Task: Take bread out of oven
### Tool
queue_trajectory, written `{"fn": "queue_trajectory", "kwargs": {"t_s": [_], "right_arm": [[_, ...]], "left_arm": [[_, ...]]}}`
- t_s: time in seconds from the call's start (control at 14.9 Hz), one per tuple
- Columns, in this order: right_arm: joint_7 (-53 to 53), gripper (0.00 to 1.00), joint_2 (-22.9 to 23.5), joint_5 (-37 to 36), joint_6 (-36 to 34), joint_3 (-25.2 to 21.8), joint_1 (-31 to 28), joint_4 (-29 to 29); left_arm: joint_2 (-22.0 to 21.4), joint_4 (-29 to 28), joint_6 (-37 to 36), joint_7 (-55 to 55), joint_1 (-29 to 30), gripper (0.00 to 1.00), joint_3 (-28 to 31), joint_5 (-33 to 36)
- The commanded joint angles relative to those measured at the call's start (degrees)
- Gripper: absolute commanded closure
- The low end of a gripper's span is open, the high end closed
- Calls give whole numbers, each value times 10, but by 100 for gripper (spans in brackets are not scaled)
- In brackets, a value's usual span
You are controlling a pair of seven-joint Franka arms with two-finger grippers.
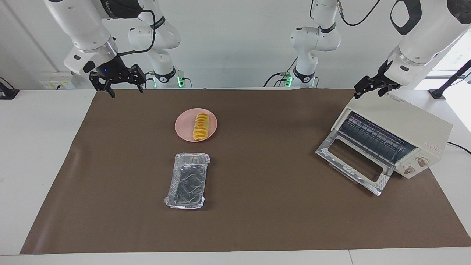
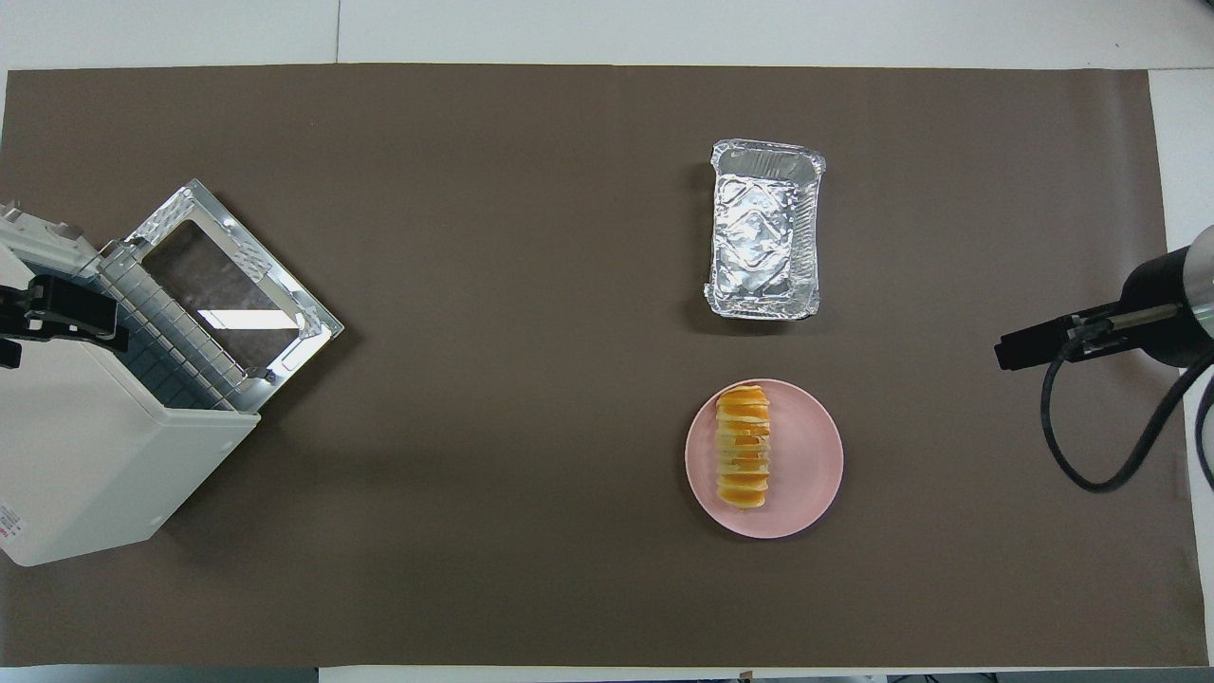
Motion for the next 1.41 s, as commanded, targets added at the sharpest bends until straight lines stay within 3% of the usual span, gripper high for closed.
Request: {"fn": "queue_trajectory", "kwargs": {"t_s": [0.0,0.2,0.87,1.34], "right_arm": [[-11,0,22,-14,-11,7,-14,14],[-6,0,19,-5,14,7,-17,-8],[-6,0,22,26,1,6,-39,3],[-10,0,22,1,6,7,-33,2]], "left_arm": [[-14,-16,11,0,6,0,-2,-7],[-14,-16,11,0,6,0,-2,-7],[-14,-16,11,0,6,0,-2,-7],[-14,-16,11,0,6,0,-2,-7]]}}
